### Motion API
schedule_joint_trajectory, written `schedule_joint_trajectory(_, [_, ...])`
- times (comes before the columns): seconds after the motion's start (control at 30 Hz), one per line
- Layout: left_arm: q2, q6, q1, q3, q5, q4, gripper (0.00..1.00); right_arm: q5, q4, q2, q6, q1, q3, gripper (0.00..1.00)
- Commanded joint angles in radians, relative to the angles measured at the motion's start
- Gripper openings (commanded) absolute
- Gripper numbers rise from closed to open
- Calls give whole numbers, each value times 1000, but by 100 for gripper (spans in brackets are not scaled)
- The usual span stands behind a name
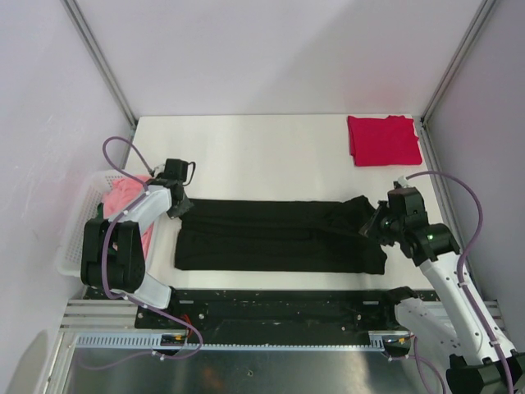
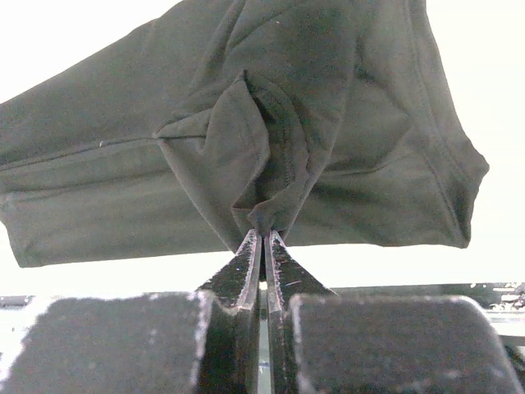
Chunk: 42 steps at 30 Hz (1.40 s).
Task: Fold and stack the t-shirts
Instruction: Fold the other side of the tshirt into a rectangle
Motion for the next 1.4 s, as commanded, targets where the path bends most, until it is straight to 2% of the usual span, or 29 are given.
schedule_joint_trajectory(0.0, [-7,10,10,1,-21,-3,0,-33,-21,-34,55,33,-11,4])
schedule_joint_trajectory(0.5, [9,-8,12,-26,-11,-2,1,-29,-7,-59,98,92,-112,4])
schedule_joint_trajectory(0.83, [-12,-16,14,-40,-7,-2,7,36,0,-38,152,198,-127,4])
schedule_joint_trajectory(0.93, [-24,-14,13,-41,0,-2,13,57,-14,-41,154,202,-128,4])
schedule_joint_trajectory(1.2, [-82,5,13,-37,8,-2,44,68,-47,-77,164,205,-145,6])
schedule_joint_trajectory(1.37, [-120,25,10,-17,40,0,54,65,-14,-60,203,249,-181,7])
